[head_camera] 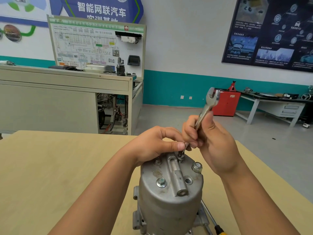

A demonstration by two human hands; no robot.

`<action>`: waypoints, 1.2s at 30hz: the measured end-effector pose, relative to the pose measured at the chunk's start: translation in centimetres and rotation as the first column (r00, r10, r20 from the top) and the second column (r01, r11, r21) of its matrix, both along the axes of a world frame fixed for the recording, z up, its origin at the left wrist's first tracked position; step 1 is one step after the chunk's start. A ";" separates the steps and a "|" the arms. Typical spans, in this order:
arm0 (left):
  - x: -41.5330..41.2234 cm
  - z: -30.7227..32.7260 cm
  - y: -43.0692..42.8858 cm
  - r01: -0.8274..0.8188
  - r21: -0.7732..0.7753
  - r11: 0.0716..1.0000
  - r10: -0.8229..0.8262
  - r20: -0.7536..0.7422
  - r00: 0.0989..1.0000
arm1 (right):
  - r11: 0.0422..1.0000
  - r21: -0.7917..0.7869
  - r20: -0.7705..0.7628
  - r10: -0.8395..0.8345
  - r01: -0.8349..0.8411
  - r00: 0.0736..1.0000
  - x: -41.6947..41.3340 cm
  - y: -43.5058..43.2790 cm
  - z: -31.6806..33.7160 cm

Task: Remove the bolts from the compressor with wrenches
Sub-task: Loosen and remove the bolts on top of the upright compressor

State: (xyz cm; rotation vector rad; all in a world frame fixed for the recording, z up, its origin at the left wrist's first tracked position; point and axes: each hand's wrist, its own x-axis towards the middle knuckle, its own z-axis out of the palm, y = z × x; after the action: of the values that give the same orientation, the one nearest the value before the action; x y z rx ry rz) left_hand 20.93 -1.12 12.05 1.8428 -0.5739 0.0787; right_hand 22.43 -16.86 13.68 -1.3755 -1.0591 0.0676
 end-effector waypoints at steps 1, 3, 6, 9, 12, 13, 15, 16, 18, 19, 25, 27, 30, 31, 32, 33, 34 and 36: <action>-0.1 0.1 -0.2 -0.012 0.004 1.000 0.012 0.002 1.000 | 1.000 0.012 0.001 -0.015 0.015 1.000 -0.1 0.0 -0.1; -0.4 0.2 -0.5 -0.048 0.006 0.999 0.048 0.010 0.999 | 0.993 0.054 0.045 -0.111 0.109 0.993 -0.3 0.1 -0.5; -0.7 0.3 -0.8 -0.096 0.004 0.995 0.095 0.026 0.995 | 0.947 0.206 0.067 -0.265 0.247 0.962 -0.4 0.5 -1.0; -0.6 0.2 -0.8 -0.126 0.004 0.992 0.126 0.026 0.992 | 0.910 0.273 -0.024 -0.317 0.311 0.948 -0.2 0.4 -1.0; -0.4 0.1 -0.6 -0.117 -0.023 0.993 0.117 0.014 0.993 | 0.924 0.211 -0.112 -0.302 0.319 0.947 0.2 0.5 -0.4; -0.3 0.0 -0.5 -0.105 -0.030 0.994 0.105 0.003 0.994 | 0.933 0.186 -0.123 -0.290 0.309 0.949 0.3 0.7 -0.2; -0.2 0.0 -0.3 -0.065 -0.028 0.998 0.064 -0.026 0.998 | 0.947 0.139 -0.147 -0.268 0.288 0.952 0.6 1.2 0.3; -0.2 0.1 -0.2 -0.044 -0.019 0.999 0.043 -0.034 0.998 | 0.953 0.112 -0.164 -0.260 0.280 0.952 0.6 1.4 0.5; -0.4 0.2 -0.3 -0.032 0.001 1.000 0.032 -0.047 0.998 | 0.958 0.037 -0.160 -0.276 0.285 0.948 0.6 1.8 0.7; -0.4 0.2 -0.3 -0.039 0.001 0.999 0.039 -0.054 0.998 | 0.952 -0.006 -0.121 -0.303 0.305 0.945 0.6 2.0 0.8; -0.2 -0.2 -0.2 -0.083 -0.063 0.995 0.076 -0.096 0.992 | 0.904 -0.148 0.158 -0.379 0.402 0.912 0.2 2.5 0.9; -0.3 -0.2 -0.2 -0.073 -0.057 0.996 0.069 -0.071 0.995 | 0.908 -0.126 0.160 -0.380 0.400 0.911 0.1 2.3 0.9; -0.3 -0.1 -0.3 -0.079 -0.073 0.994 0.076 -0.047 0.996 | 0.912 -0.113 0.154 -0.377 0.395 0.913 0.0 1.9 1.0; -0.3 -0.2 -0.3 -0.083 -0.078 0.994 0.079 -0.046 0.996 | 0.913 -0.112 0.157 -0.374 0.393 0.914 -0.1 1.8 1.1; -0.3 -0.3 -0.2 -0.084 -0.084 0.993 0.080 -0.044 0.996 | 0.912 -0.113 0.171 -0.373 0.394 0.912 -0.1 1.8 1.1; -0.3 -0.3 -0.1 -0.085 -0.086 0.993 0.082 -0.046 0.996 | 0.912 -0.114 0.184 -0.370 0.394 0.911 -0.3 1.7 1.2; -0.3 -0.3 0.0 -0.084 -0.085 0.993 0.080 -0.047 0.996 | 0.915 -0.113 0.183 -0.363 0.386 0.914 -0.4 1.7 1.2; -0.4 -0.2 -0.1 -0.081 -0.075 0.994 0.078 -0.042 0.996 | 0.934 -0.101 0.134 -0.330 0.344 0.935 -0.6 1.5 1.2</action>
State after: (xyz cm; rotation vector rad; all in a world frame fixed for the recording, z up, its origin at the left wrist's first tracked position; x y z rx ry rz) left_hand 20.51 -1.23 11.89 1.7883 -0.4643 0.1162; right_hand 21.86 -15.33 14.86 -1.6739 -0.9098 -0.2055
